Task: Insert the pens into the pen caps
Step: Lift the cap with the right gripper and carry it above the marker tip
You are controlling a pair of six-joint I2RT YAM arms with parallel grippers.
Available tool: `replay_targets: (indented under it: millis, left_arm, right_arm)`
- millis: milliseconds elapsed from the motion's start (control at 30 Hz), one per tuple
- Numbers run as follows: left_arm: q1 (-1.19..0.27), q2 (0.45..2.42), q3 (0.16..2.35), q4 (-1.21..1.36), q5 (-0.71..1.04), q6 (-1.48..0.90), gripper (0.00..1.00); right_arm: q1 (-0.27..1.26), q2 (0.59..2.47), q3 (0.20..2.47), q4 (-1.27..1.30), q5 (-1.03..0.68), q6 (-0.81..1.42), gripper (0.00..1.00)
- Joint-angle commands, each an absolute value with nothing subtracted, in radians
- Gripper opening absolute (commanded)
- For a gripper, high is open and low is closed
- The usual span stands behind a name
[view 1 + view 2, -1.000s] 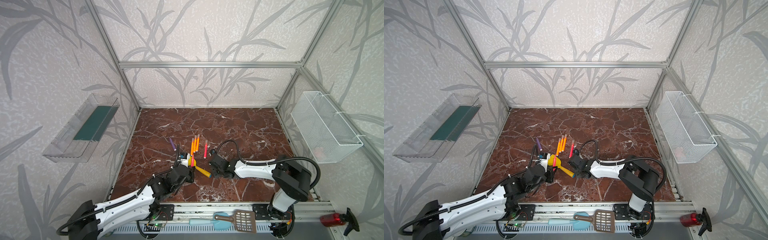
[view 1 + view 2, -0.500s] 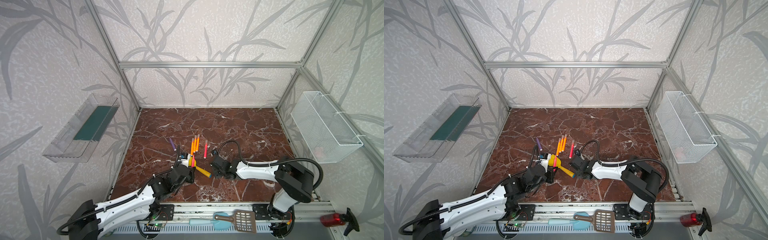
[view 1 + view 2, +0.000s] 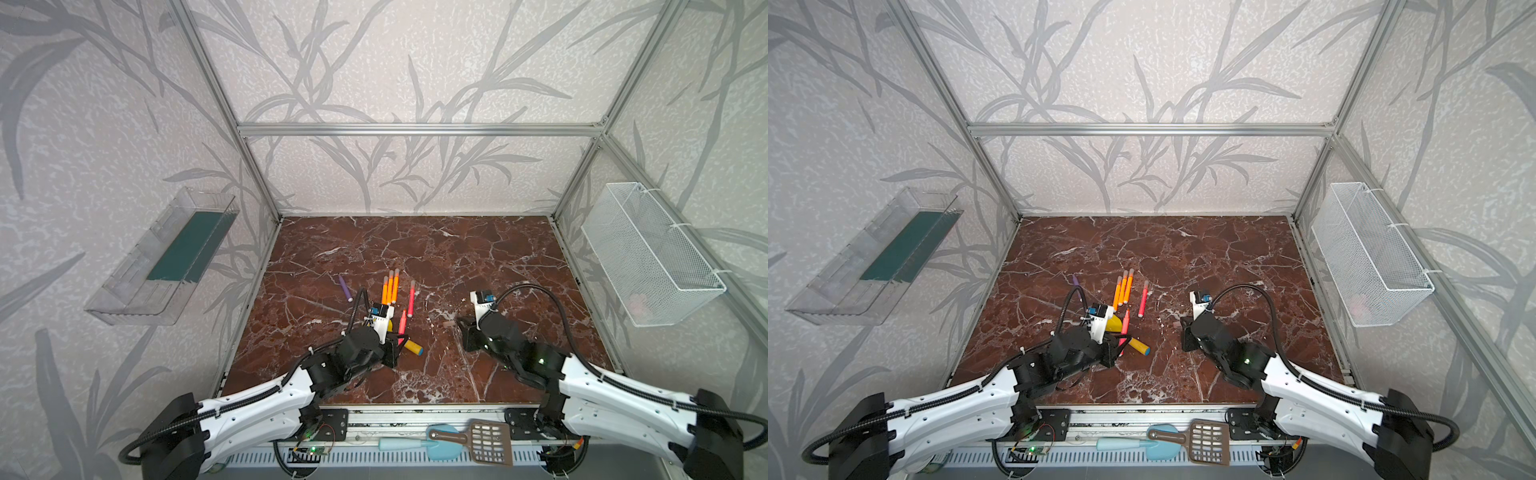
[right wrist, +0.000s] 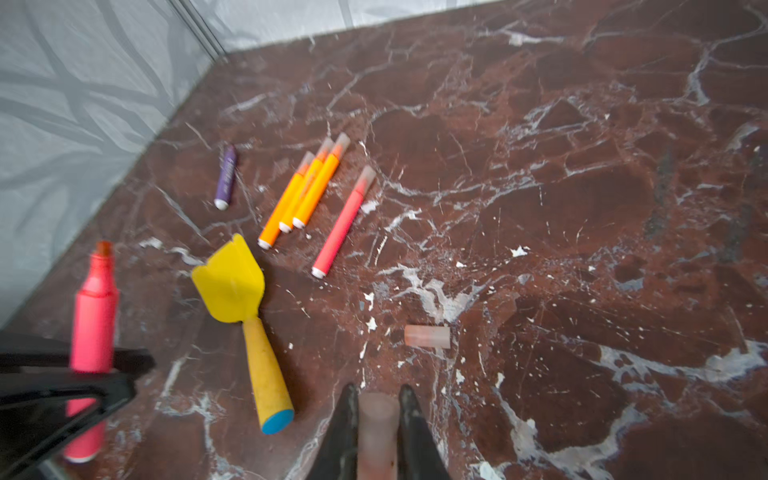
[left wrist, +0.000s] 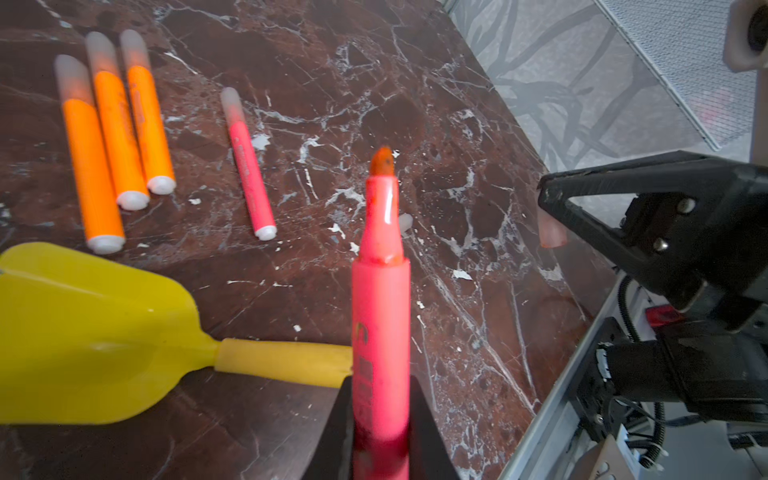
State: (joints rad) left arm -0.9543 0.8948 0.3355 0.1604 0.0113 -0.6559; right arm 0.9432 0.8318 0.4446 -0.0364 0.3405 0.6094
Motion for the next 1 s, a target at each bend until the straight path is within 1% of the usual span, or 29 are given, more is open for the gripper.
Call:
replay_targets:
  millis: [0, 67, 133, 367, 500, 633, 967]
  left_arm:
    - [-0.954, 0.936, 0.326, 0.311, 0.090, -0.673, 0.00]
    - [-0.954, 0.971, 0.326, 0.372, 0.121, -0.685, 0.00]
    - [-0.956, 1.005, 0.330, 0.415, 0.143, -0.696, 0.00]
    - [-0.970, 1.087, 0.365, 0.486, 0.167, -0.713, 0.00]
    - [-0.976, 1.097, 0.371, 0.499, 0.154, -0.716, 0.00]
    - [-0.979, 1.099, 0.371, 0.495, 0.134, -0.718, 0.00]
    - [-0.984, 1.110, 0.363, 0.515, 0.134, -0.723, 0.00]
  right_arm:
    - [0.939, 0.735, 0.366, 0.175, 0.339, 0.667, 0.00]
    - [0.939, 0.717, 0.331, 0.283, 0.320, 0.688, 0.00]
    - [0.938, 0.744, 0.336, 0.340, 0.305, 0.710, 0.00]
    - [0.937, 0.953, 0.444, 0.474, 0.219, 0.729, 0.00]
    - [0.934, 1.077, 0.484, 0.565, 0.229, 0.735, 0.00]
    - [0.928, 1.159, 0.490, 0.695, 0.205, 0.729, 0.00]
    - [0.925, 1.249, 0.552, 0.719, 0.231, 0.732, 0.00]
